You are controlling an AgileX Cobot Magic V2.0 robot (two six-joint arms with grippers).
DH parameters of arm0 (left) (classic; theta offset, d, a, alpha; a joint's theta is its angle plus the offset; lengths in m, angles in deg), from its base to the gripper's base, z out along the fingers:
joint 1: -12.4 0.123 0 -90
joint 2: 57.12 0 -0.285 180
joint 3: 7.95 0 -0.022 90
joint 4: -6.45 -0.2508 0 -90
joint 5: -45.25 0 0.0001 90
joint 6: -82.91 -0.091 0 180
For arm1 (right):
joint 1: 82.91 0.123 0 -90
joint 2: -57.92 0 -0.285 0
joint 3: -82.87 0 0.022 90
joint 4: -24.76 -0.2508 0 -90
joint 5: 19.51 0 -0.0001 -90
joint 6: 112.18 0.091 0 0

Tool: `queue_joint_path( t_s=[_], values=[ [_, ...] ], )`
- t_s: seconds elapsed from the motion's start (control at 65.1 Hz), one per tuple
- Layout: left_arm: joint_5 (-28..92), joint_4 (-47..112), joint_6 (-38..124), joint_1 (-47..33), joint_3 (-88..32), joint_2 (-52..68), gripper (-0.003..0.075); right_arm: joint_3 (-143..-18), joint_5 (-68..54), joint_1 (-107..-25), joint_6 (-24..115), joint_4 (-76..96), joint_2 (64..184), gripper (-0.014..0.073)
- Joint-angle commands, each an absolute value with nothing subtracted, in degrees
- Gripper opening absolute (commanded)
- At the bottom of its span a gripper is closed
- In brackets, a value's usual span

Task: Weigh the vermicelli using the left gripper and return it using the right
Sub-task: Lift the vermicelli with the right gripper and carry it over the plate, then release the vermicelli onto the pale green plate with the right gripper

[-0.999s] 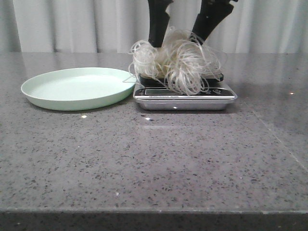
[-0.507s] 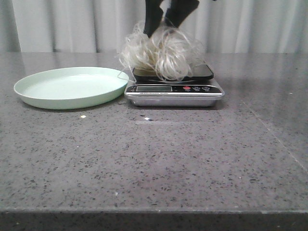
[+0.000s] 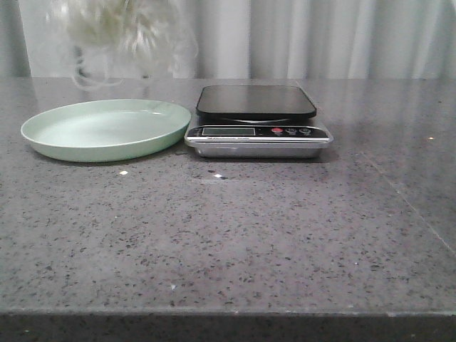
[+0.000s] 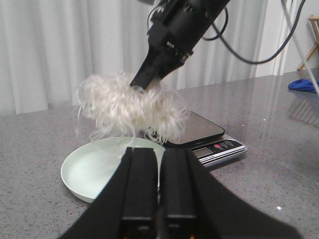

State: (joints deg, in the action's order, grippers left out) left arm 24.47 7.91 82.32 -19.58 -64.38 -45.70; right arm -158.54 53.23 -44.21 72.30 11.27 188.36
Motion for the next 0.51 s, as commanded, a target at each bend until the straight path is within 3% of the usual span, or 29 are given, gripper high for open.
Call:
queue_joint_path(
  t_s=[0.0, 0.138, 0.215, 0.492],
  values=[
    [29.27, 8.51, 82.91, -20.02, -62.93, -45.11, 0.0127, -160.34, 49.97, -43.48, 72.22, 10.55, 187.96, 0.0214],
    [29.27, 8.51, 82.91, -20.02, -62.93, -45.11, 0.0127, -160.34, 50.31, -43.38, 72.29, 10.54, 189.51, 0.0467],
    [29.27, 8.51, 82.91, -20.02, -62.93, -45.11, 0.0127, -160.39, 51.53, -43.38, 72.29, 10.51, 189.01, 0.0565],
    [29.27, 8.51, 82.91, -20.02, -62.93, -45.11, 0.0127, -160.33, 56.38, -44.12, 72.3, 16.35, 182.09, 0.0598]
  ],
)
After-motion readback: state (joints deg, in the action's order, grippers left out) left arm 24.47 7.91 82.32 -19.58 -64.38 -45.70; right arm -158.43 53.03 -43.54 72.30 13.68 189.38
